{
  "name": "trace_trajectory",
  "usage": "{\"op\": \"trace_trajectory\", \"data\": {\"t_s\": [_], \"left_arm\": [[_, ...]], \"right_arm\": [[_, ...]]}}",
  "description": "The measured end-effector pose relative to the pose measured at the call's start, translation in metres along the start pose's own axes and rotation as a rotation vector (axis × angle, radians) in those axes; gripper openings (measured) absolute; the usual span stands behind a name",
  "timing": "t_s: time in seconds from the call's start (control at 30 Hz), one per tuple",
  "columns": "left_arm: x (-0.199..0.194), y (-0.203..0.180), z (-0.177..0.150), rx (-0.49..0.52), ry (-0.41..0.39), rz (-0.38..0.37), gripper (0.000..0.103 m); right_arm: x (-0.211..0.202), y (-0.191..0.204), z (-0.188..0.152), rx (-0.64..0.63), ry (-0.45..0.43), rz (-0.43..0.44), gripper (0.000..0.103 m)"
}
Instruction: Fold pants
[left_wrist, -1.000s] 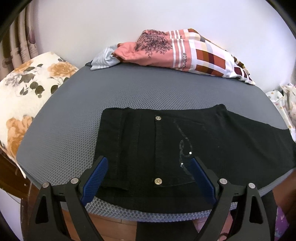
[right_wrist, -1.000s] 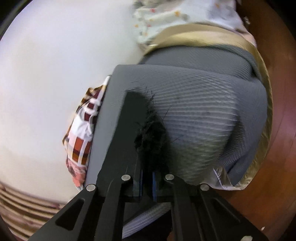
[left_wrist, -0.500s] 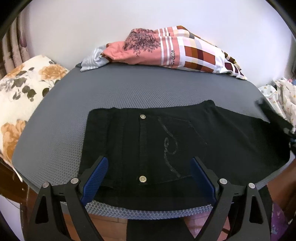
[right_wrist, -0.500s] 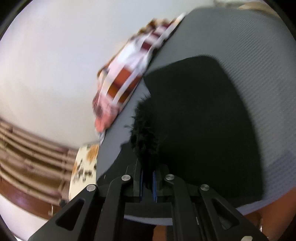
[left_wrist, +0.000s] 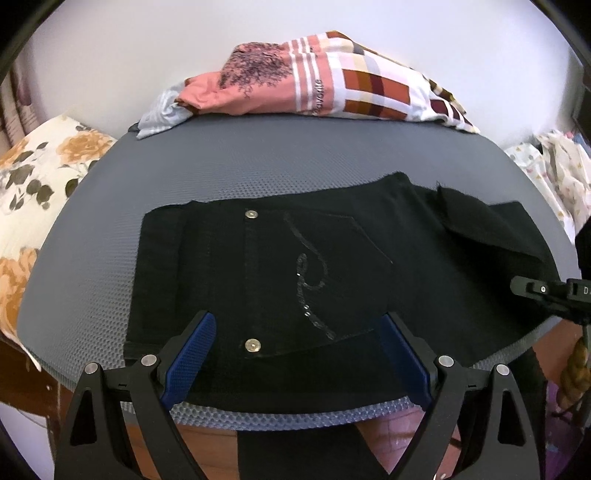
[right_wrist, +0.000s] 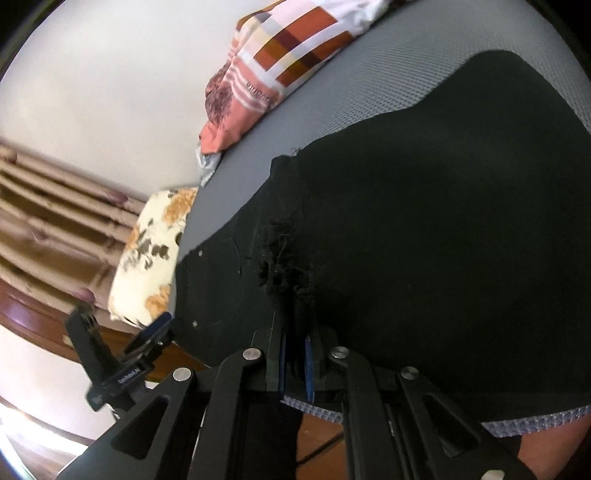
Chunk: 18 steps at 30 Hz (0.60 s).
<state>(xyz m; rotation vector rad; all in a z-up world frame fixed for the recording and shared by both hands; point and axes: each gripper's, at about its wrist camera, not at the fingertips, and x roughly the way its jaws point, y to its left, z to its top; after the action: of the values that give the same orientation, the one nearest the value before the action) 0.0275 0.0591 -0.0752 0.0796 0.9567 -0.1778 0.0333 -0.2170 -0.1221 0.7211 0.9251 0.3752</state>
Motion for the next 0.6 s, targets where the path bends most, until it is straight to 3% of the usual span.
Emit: {"op": "trace_trajectory", "data": {"t_s": [0.3, 0.43, 0.53, 0.6], "left_arm": [[0.003, -0.009, -0.001, 0.036, 0.01, 0.002, 0.09], [0.004, -0.009, -0.001, 0.035, 0.019, -0.001, 0.09], [0.006, -0.01, -0.001, 0.038, 0.027, 0.003, 0.09], [0.005, -0.009, -0.001, 0.036, 0.027, 0.003, 0.09]], "right_arm": [[0.016, 0.018, -0.009, -0.144, 0.032, -0.076, 0.01], [0.024, 0.034, -0.018, -0.271, 0.066, -0.129, 0.02], [0.023, 0.045, -0.023, -0.337, 0.092, -0.095, 0.034], [0.018, 0.047, -0.024, -0.319, 0.13, 0.063, 0.033]]}}
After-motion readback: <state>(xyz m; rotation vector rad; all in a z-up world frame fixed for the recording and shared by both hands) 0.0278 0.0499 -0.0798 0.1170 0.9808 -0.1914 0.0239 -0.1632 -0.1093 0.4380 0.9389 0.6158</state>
